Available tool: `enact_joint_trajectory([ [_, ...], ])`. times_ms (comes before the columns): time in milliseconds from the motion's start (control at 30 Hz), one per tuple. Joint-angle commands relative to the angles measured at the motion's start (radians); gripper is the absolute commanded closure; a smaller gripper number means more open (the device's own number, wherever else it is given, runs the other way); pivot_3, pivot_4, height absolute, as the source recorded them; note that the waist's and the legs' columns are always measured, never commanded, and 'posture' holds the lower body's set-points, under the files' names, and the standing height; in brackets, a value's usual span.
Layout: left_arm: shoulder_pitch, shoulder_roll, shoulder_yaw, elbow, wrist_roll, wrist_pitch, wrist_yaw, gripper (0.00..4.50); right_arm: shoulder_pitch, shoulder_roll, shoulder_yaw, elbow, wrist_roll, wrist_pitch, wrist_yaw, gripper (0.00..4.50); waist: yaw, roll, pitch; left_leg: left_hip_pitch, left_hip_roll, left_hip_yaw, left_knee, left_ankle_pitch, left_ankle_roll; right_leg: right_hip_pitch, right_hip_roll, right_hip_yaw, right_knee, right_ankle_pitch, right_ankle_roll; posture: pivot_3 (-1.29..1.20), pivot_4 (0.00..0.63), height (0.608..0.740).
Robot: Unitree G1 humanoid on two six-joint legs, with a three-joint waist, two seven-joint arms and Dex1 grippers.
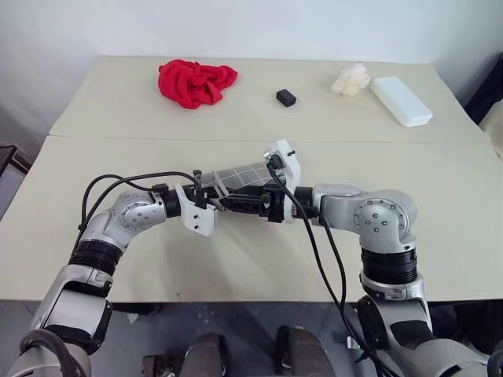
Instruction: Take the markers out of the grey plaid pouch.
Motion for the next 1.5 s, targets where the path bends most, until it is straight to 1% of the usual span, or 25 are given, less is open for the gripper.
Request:
enact_joint_trajectory([
  [33,-0.002,0.004,-0.003,-0.024,-0.005,-0.001,0.008,4.50,-0.003,0.012,0.010,-0.009,-0.026,-0.033,-0.019,1.51,0.000,0.000,0.000,0.000,0.000,0.000,0.000,0.000,0.000,0.000,0.000,0.000,0.000,0.000,0.000,0.00,0.150,0.740],
  [67,-0.003,0.004,-0.003,-0.025,-0.005,-0.001,0.007,4.50,-0.001,0.015,0.013,-0.006,-0.034,-0.038,-0.020,1.51,0.000,0.000,0.000,0.000,0.000,0.000,0.000,0.000,0.000,0.000,0.000,0.000,0.000,0.000,0.000,0.00,0.150,0.740],
  [100,-0.003,0.004,-0.002,-0.026,-0.006,-0.002,0.007,4.50,0.000,0.019,0.016,-0.003,-0.042,-0.045,-0.021,1.89,-0.001,0.000,0.000,0.000,0.000,0.000,0.000,0.000,0.000,0.000,0.000,0.000,0.000,0.000,0.000,0.00,0.150,0.740],
  [133,-0.003,0.005,-0.001,-0.027,-0.007,-0.001,0.007,4.50,0.001,0.021,0.020,-0.004,-0.047,-0.053,-0.018,2.12,-0.001,0.000,0.000,0.000,0.000,0.000,0.000,0.000,0.000,0.000,0.000,0.000,0.000,0.000,0.000,0.00,0.150,0.740],
  [233,0.000,0.006,0.002,-0.030,-0.012,0.002,0.007,4.50,0.008,0.027,0.023,-0.011,-0.058,-0.081,-0.010,3.06,-0.004,0.000,0.000,0.000,0.000,0.000,0.000,0.000,0.000,0.000,0.000,0.000,0.000,0.000,0.000,0.00,0.150,0.740],
  [300,0.001,0.008,0.004,-0.029,-0.015,0.004,0.006,4.50,0.012,0.027,0.020,-0.016,-0.061,-0.108,-0.001,3.81,-0.005,0.000,0.000,0.000,0.000,0.000,0.000,0.000,0.000,0.000,0.000,0.000,0.000,0.000,0.000,0.00,0.150,0.740],
  [367,0.005,0.009,0.011,-0.028,-0.025,0.013,0.006,4.50,0.017,0.028,0.003,-0.028,-0.064,-0.184,0.020,4.46,-0.006,0.000,0.000,0.000,0.000,0.000,0.000,0.000,0.000,0.000,0.000,0.000,0.000,0.000,0.000,0.00,0.150,0.740],
  [533,0.007,0.011,0.017,-0.029,-0.039,0.025,0.006,4.50,0.025,0.016,-0.074,-0.056,0.020,-0.212,0.074,4.46,-0.008,0.000,0.000,0.000,0.000,0.000,0.000,0.000,0.000,0.000,0.000,0.000,0.000,0.000,0.000,0.00,0.150,0.740],
  [667,0.005,0.014,0.016,-0.027,-0.036,0.024,0.007,4.50,0.030,-0.043,-0.061,-0.066,0.040,-0.160,0.100,4.46,-0.010,0.000,0.000,0.000,0.000,0.000,0.000,0.000,0.000,0.000,0.000,0.000,0.000,0.000,0.000,0.00,0.150,0.740],
  [733,0.005,0.013,0.015,-0.027,-0.039,0.024,0.005,4.50,0.023,-0.063,-0.054,-0.060,0.037,-0.124,0.080,4.46,-0.011,0.000,0.000,0.000,0.000,0.000,0.000,0.000,0.000,0.000,0.000,0.000,0.000,0.000,0.000,0.00,0.150,0.740],
  [833,0.004,0.016,0.011,-0.027,-0.032,0.019,0.004,4.50,0.010,-0.043,-0.092,-0.039,0.071,-0.060,0.036,4.46,-0.018,0.000,0.000,0.000,0.000,0.000,0.000,0.000,0.000,0.000,0.000,0.000,0.000,0.000,0.000,0.00,0.150,0.740],
  [867,0.003,0.018,0.010,-0.027,-0.028,0.017,0.005,4.50,0.003,-0.054,-0.084,-0.037,0.090,-0.018,0.049,4.30,-0.019,0.000,0.000,0.000,0.000,0.000,0.000,0.000,0.000,0.000,0.000,0.000,0.001,0.000,0.000,0.00,0.150,0.740],
  [933,0.001,0.020,0.006,-0.025,-0.023,0.008,0.005,4.50,0.002,-0.070,-0.036,-0.051,0.072,0.002,0.056,3.91,-0.020,0.000,0.000,0.000,0.000,0.000,0.000,0.000,0.000,0.000,0.000,0.000,0.001,0.000,0.000,0.00,0.150,0.740],
  [1000,-0.002,0.022,0.002,-0.023,-0.016,-0.002,0.007,4.50,0.002,-0.061,-0.014,-0.047,0.050,0.004,0.036,3.24,-0.021,0.000,0.000,0.000,0.000,0.000,0.000,0.000,0.000,0.000,0.000,0.000,0.001,0.000,0.000,0.00,0.150,0.740],
  [1033,-0.001,0.023,0.001,-0.023,-0.014,-0.006,0.007,4.50,-0.002,-0.051,-0.017,-0.037,0.053,0.012,0.030,2.98,-0.021,0.000,0.000,0.000,0.000,0.000,0.000,0.000,0.000,0.000,0.000,0.000,0.001,0.000,0.000,0.00,0.150,0.740],
  [1100,0.001,0.024,-0.001,-0.024,-0.012,-0.012,0.008,4.50,-0.013,-0.039,-0.020,-0.020,0.060,0.026,0.029,2.29,-0.021,0.000,0.000,0.000,0.000,0.000,0.000,0.000,0.000,0.000,0.000,0.000,0.001,0.000,0.000,0.00,0.150,0.740],
  [1233,0.006,0.023,-0.003,-0.026,-0.009,-0.017,0.008,4.50,-0.033,0.004,-0.050,0.021,0.069,0.056,0.005,2.29,-0.020,0.000,0.000,0.000,0.000,0.000,0.000,0.000,0.000,0.000,0.000,0.000,0.001,0.000,0.000,0.00,0.150,0.740],
  [1467,0.008,0.022,-0.003,-0.028,-0.009,-0.019,0.008,4.50,-0.042,0.063,-0.047,0.064,0.055,0.071,-0.015,2.29,-0.021,0.000,0.000,0.000,0.000,0.000,0.000,0.000,0.000,0.000,0.000,0.000,0.001,0.000,0.000,0.00,0.150,0.740],
  [1500,0.008,0.022,-0.002,-0.028,-0.008,-0.019,0.008,4.50,-0.042,0.067,-0.047,0.069,0.052,0.068,-0.016,2.46,-0.021,0.000,0.000,0.000,0.000,0.000,0.000,0.000,0.000,0.000,0.000,0.000,0.001,0.000,0.000,0.00,0.150,0.740],
])
